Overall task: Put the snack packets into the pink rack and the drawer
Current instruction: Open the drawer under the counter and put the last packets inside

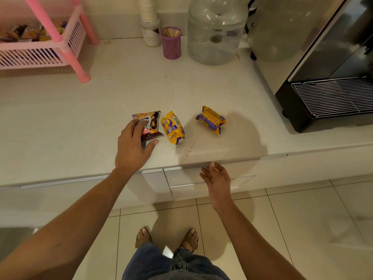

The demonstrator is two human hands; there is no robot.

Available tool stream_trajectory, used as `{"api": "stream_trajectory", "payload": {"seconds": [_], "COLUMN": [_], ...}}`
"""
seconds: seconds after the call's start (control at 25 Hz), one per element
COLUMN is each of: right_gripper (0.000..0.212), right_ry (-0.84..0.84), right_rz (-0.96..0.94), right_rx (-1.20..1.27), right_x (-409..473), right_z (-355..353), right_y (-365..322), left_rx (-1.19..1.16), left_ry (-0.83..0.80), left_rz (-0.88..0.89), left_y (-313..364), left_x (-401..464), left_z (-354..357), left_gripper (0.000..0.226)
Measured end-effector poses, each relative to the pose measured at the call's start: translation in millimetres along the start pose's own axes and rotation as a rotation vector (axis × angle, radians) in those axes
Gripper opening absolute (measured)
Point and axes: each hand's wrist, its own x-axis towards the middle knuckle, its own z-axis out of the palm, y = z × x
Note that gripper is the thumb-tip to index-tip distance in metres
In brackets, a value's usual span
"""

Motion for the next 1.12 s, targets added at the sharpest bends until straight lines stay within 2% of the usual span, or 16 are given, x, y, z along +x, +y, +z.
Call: {"api": "stream_trajectory", "payload": {"seconds": [0.12,0.24,0.4,0.6,0.72,0.84,1.12], "right_gripper": [0.005,0.011,0.014,0.024,0.029,0.027,0.016], "right_ry": [-0.024,-0.053,-0.047,0.072,0.072,0.059,0.028], "right_rz": [0.036,0.034,0.021,0.004,-0.002,-0.016,-0.053], "right_rx": [0.042,0.055,-0.106,-0.307,-0.372,-0.356,-0.370], "right_x": [0.5,0.1,-0.5,-11.5,-24.6,-38.7,-69.2], "right_z": [4.1,8.5,4.2,-4.8,-15.8,-26.9,-54.3], "right_y": [-3.6,-5.9,-7.9,0.8,4.0,8.0,18.0], "left_rx": [-0.001,-0.013,-0.062,-0.349,-0.455,-0.457,-0.352], "left_ry": [0.015,0.007,0.004,-0.047,-0.051,-0.091,-0.181], "left_rz": [0.012,0.023,0.033,-0.065,-0.115,-0.089,-0.021], "left_y": [-0.6,-3.1,-5.0,-7.4,-4.6,0.8,5.8], "left_x": [-1.5,-1.4,-1.5,-6.4,-15.1,-25.2,-54.7], "left_z": [0.8,1.8,2.0,-4.1,-12.4,-21.6,-36.7], "left_gripper": [0.068,0.068,0.069,0.075,0.083,0.084,0.065]}}
